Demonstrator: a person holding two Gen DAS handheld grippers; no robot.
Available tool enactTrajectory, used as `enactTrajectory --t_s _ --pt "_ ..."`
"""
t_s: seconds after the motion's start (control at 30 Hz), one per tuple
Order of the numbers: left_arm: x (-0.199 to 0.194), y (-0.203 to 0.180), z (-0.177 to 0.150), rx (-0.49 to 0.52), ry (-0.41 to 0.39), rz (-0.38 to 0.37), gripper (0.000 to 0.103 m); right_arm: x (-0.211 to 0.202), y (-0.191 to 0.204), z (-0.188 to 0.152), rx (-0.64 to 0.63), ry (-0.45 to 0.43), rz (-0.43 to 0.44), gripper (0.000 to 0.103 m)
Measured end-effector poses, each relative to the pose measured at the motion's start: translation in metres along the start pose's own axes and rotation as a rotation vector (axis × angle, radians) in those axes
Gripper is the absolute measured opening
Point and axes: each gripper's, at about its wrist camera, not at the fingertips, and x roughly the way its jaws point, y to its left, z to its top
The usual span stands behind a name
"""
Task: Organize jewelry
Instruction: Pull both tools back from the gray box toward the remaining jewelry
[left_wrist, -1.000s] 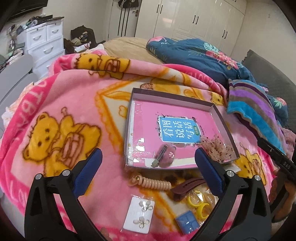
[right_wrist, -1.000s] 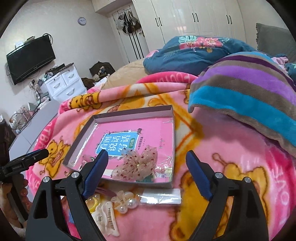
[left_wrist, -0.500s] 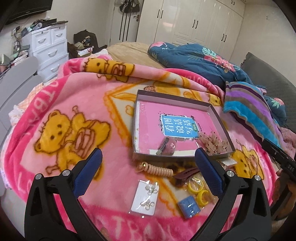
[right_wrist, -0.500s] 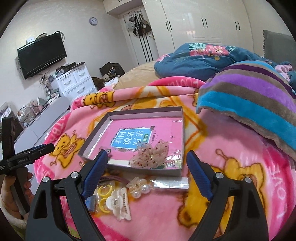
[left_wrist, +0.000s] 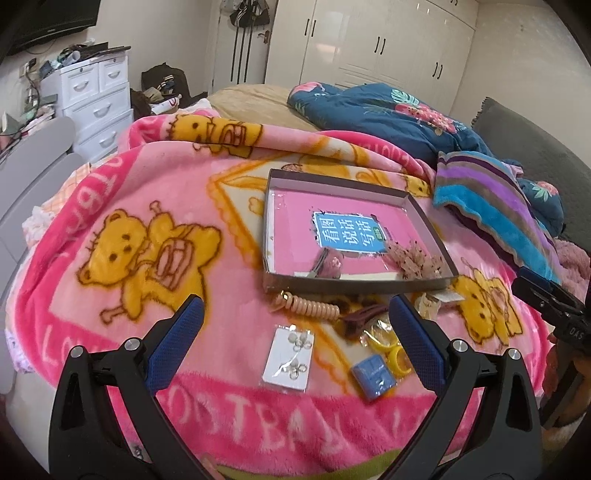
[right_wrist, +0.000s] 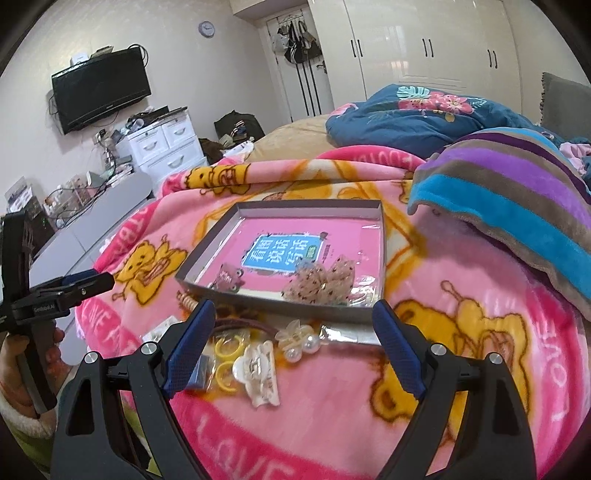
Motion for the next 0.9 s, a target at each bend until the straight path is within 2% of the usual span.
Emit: enactTrajectory --t_s 0.43,0.9 --pt "-0.004 -0.010 -0.026 0.049 0.038 -0.011 0.094 0.000 0.020 -0.022 -0.047 0.050 0.023 0.086" --pt "0.011 -0.025 -0.053 0.104 0.119 -0.021 0.094 0.014 0.026 -0.049 -0.091 0.136 0.047 0.086"
